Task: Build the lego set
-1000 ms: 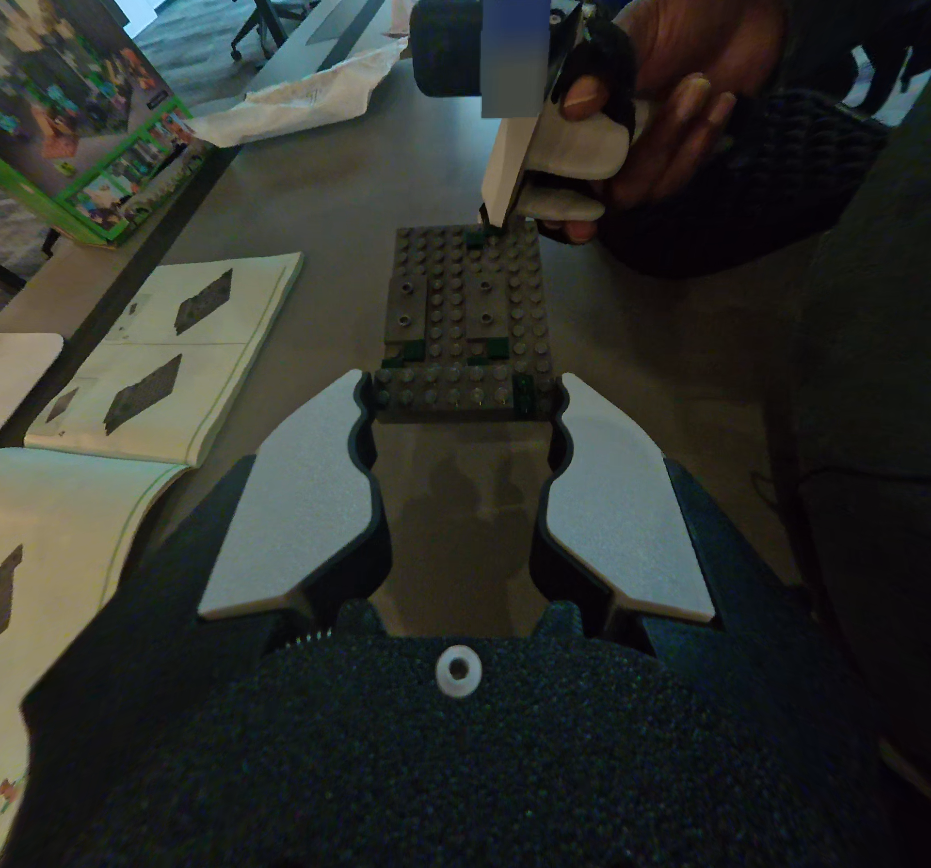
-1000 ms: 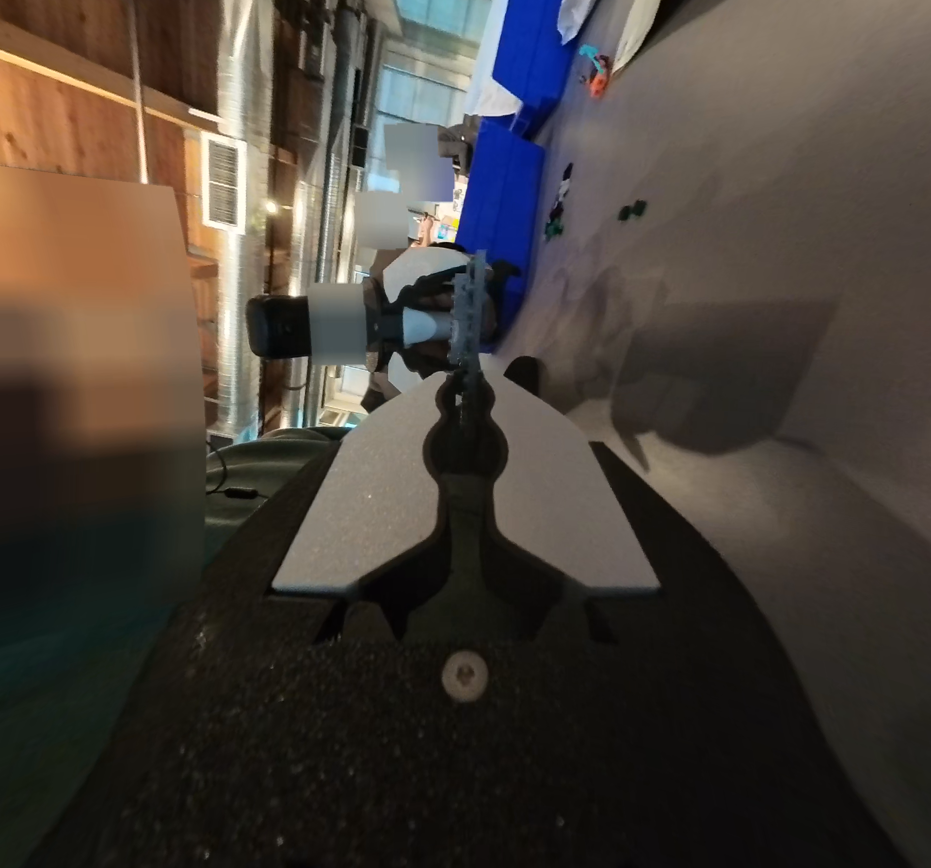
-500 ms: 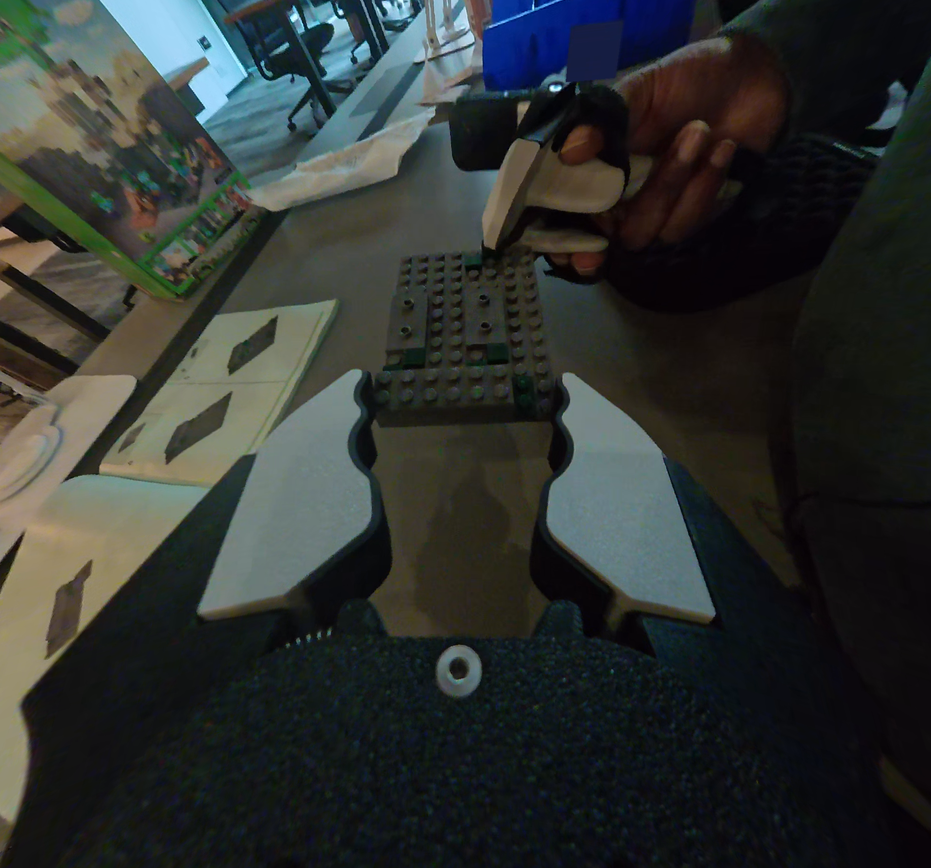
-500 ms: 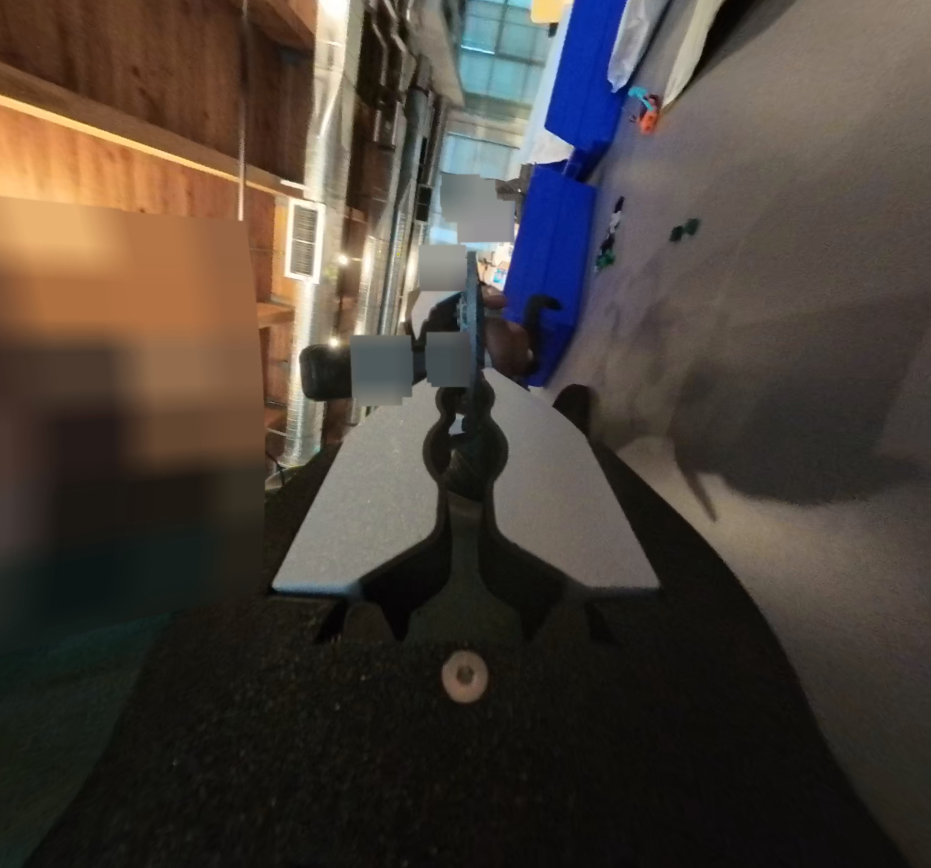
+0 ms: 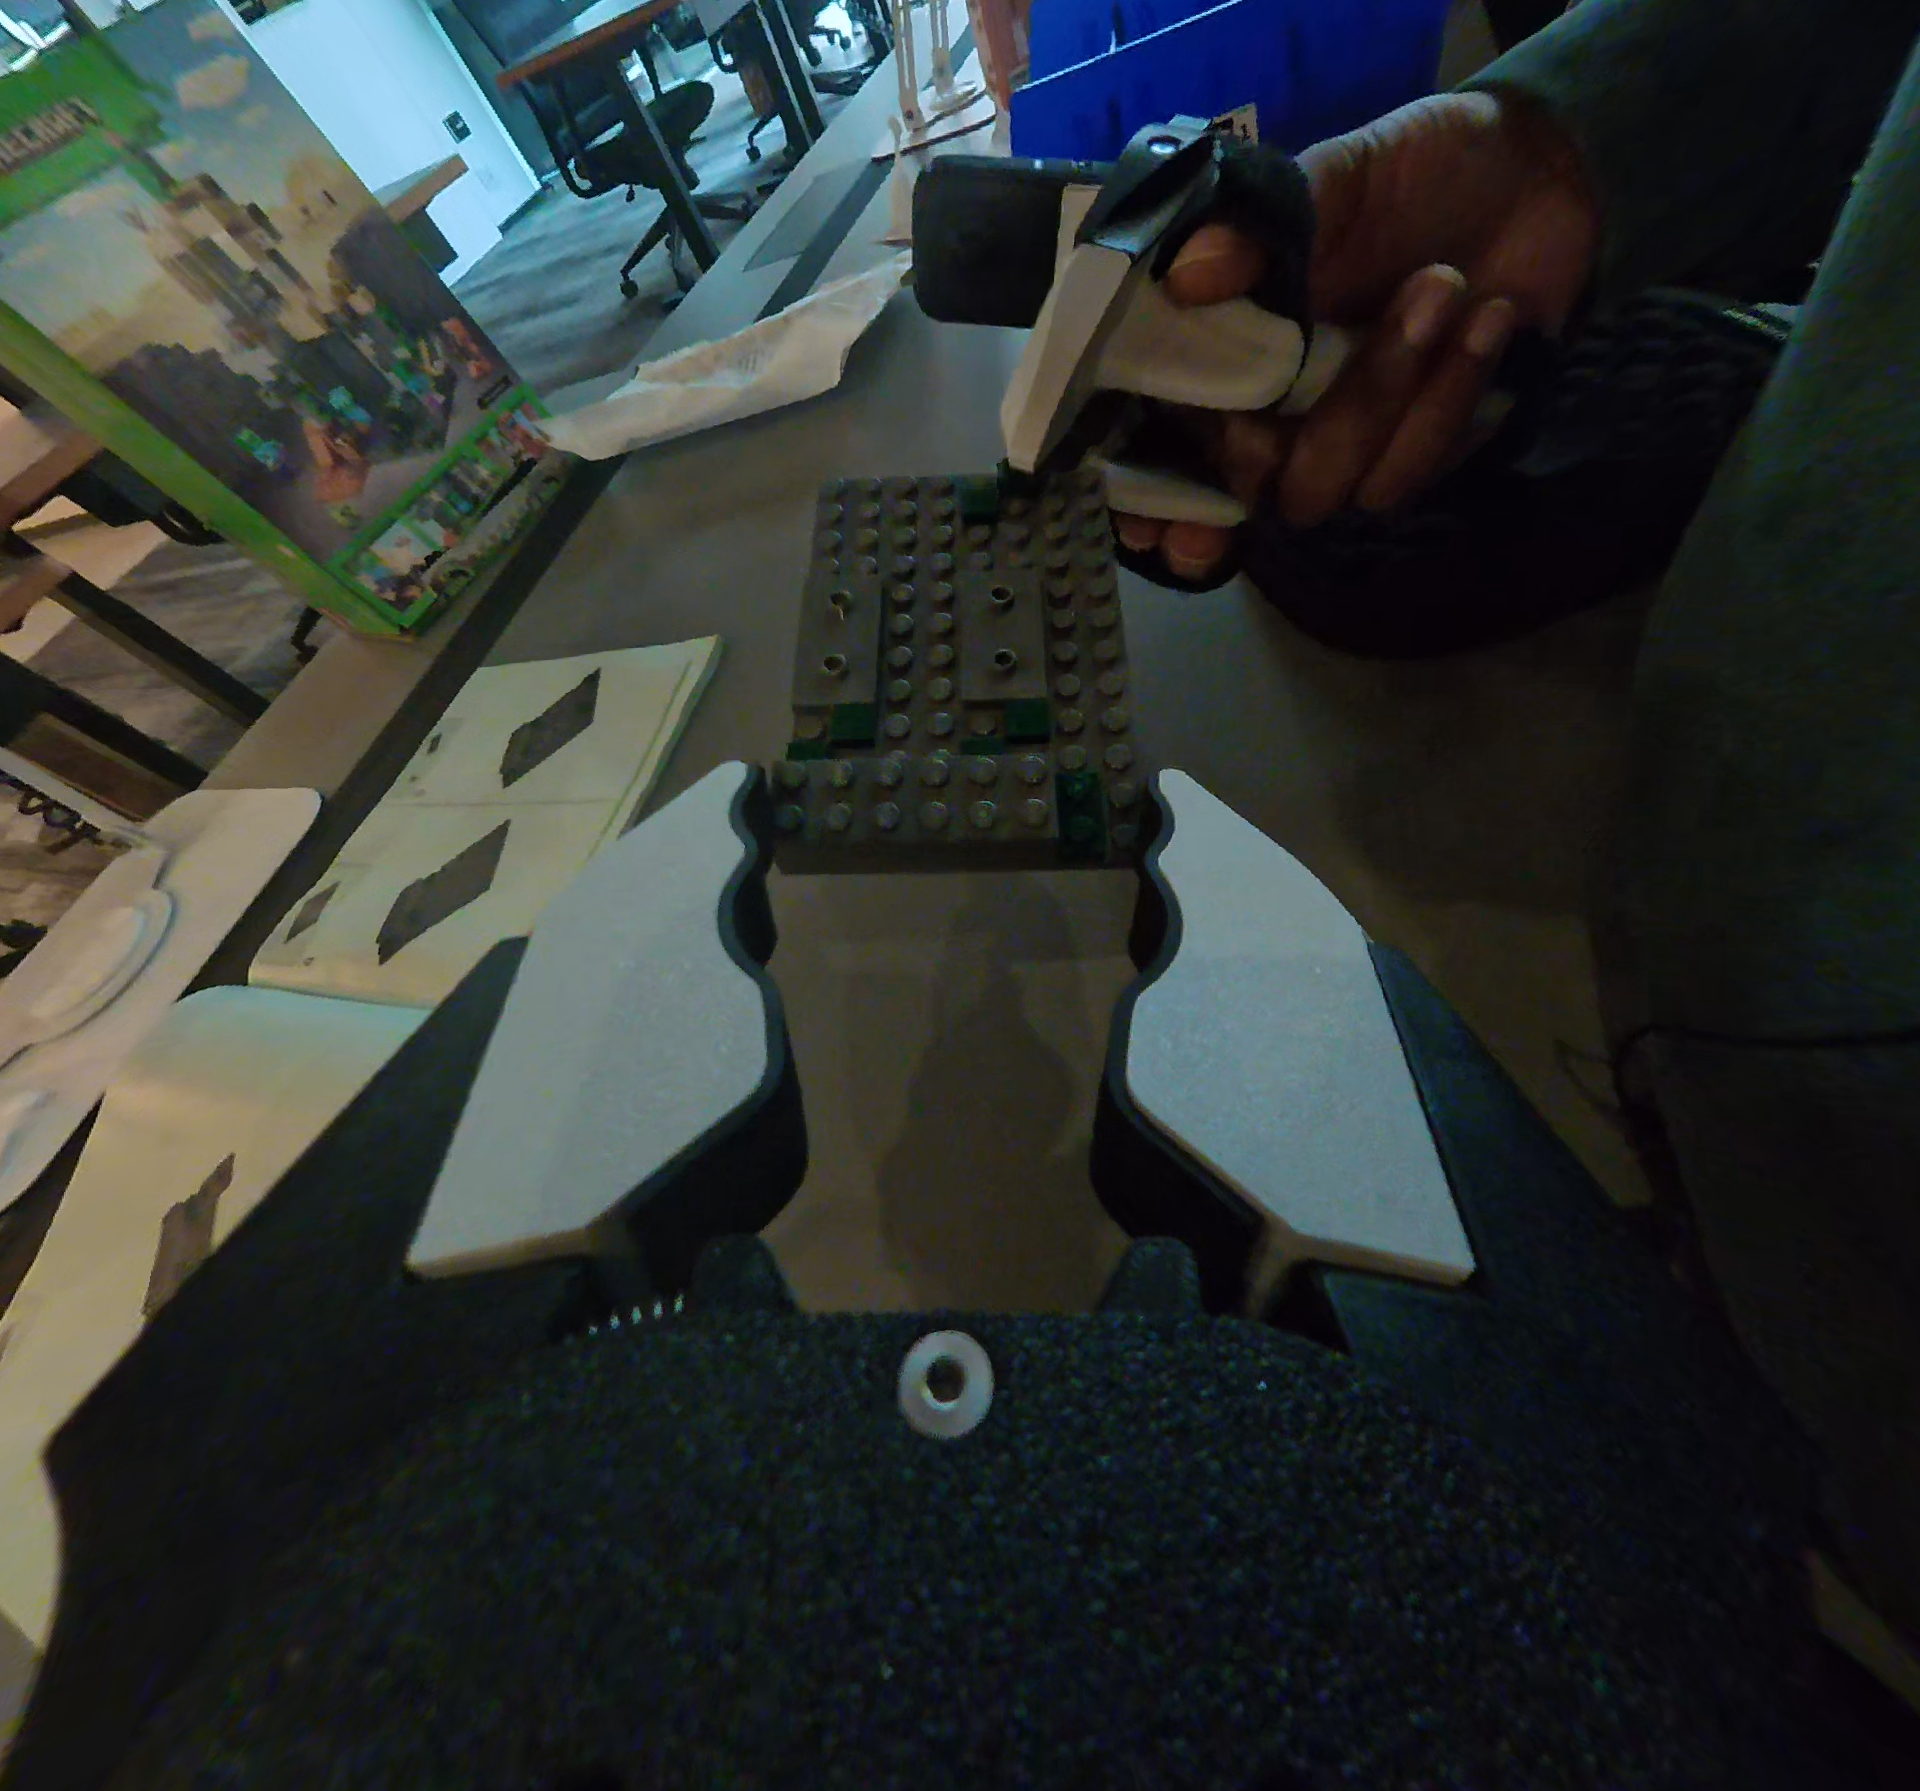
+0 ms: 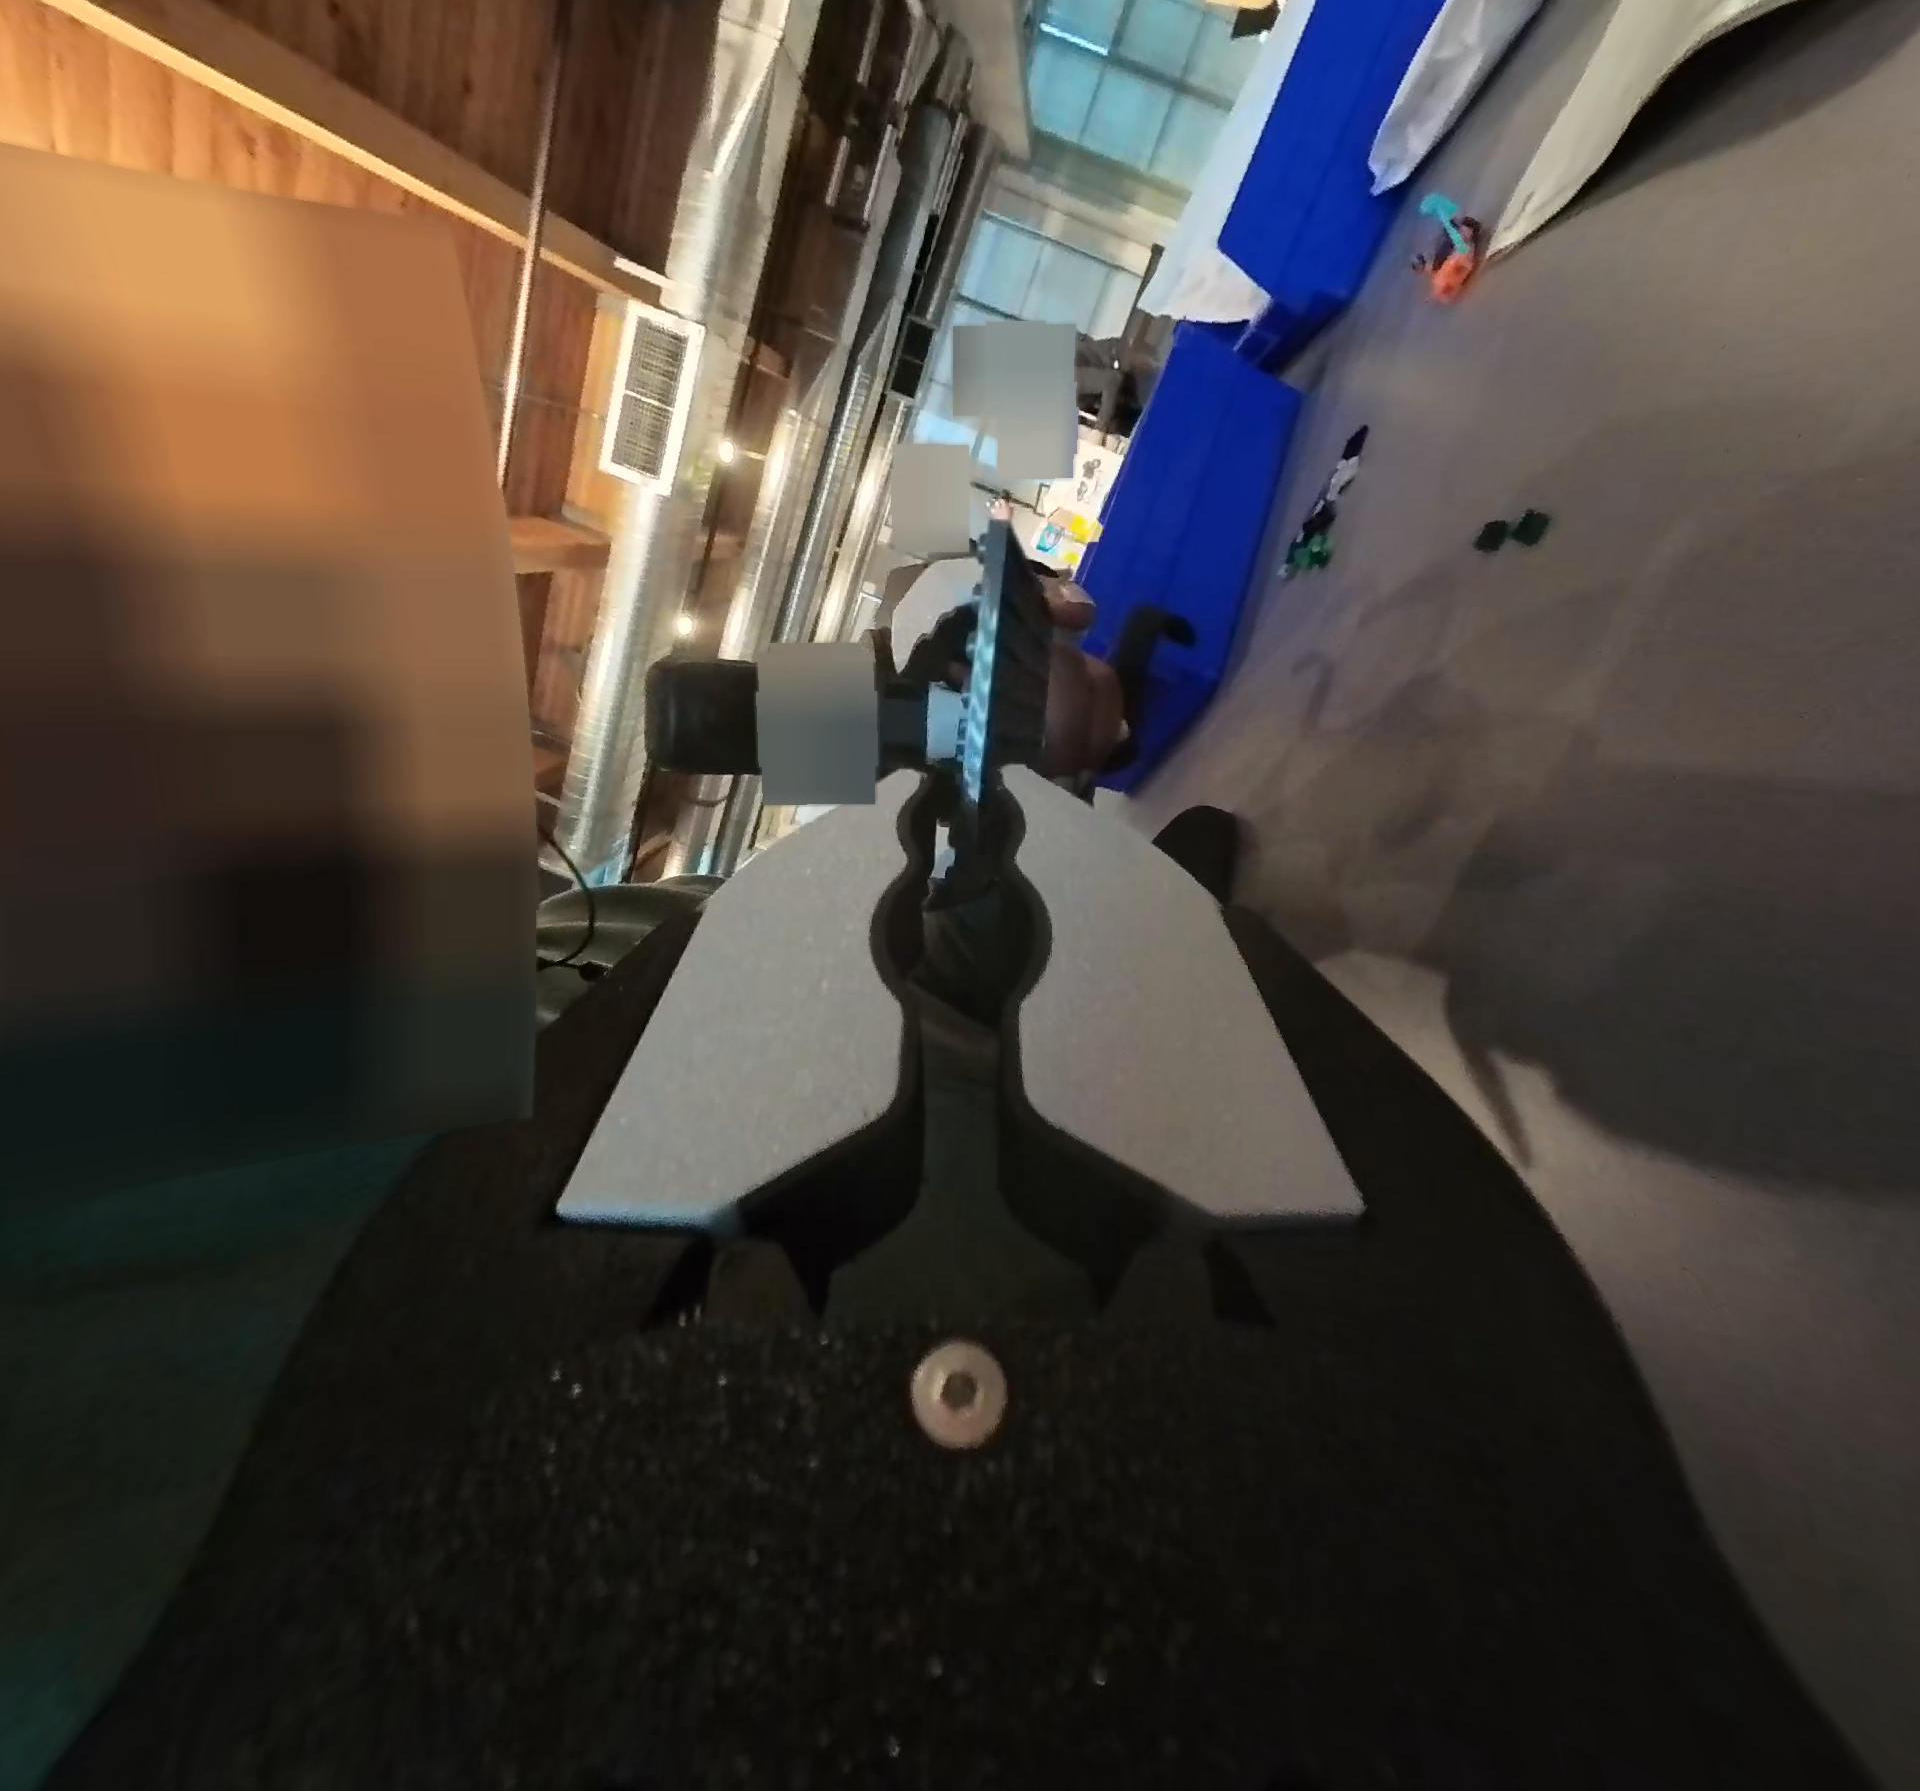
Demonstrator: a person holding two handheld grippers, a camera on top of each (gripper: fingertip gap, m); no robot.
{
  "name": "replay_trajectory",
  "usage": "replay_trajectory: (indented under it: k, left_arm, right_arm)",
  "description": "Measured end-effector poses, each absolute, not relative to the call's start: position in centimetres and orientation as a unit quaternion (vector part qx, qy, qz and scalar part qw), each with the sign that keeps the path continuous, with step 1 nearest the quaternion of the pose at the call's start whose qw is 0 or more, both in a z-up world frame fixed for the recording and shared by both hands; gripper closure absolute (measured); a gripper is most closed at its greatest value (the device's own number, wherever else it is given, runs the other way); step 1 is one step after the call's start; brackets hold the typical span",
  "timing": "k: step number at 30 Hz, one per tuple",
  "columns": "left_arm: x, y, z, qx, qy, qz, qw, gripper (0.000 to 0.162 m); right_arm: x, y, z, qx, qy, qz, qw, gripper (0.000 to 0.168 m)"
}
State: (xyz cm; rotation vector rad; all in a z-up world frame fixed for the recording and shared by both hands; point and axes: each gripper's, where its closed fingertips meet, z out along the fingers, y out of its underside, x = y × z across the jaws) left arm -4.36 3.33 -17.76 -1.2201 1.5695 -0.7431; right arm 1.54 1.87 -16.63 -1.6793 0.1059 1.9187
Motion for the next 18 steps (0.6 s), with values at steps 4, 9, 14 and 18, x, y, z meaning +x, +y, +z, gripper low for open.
replay_trajectory:
  k: [4,9,14,18]
  left_arm:
    - [-4.39,3.32,-17.84,-0.501,0.647,-0.306,0.486,0.095]
    - [-4.48,3.30,-18.04,-0.501,0.649,-0.309,0.481,0.095]
    - [-4.48,3.24,-18.06,-0.499,0.651,-0.311,0.480,0.095]
    - [-4.47,3.24,-18.08,-0.500,0.653,-0.309,0.478,0.095]
  right_arm:
    - [1.33,1.88,-16.78,-0.627,0.042,0.725,0.282,0.160]
    - [1.25,1.80,-16.94,-0.626,0.045,0.728,0.276,0.160]
    - [1.28,1.74,-16.96,-0.629,0.044,0.726,0.276,0.160]
    - [1.35,1.79,-17.00,-0.629,0.047,0.725,0.276,0.160]
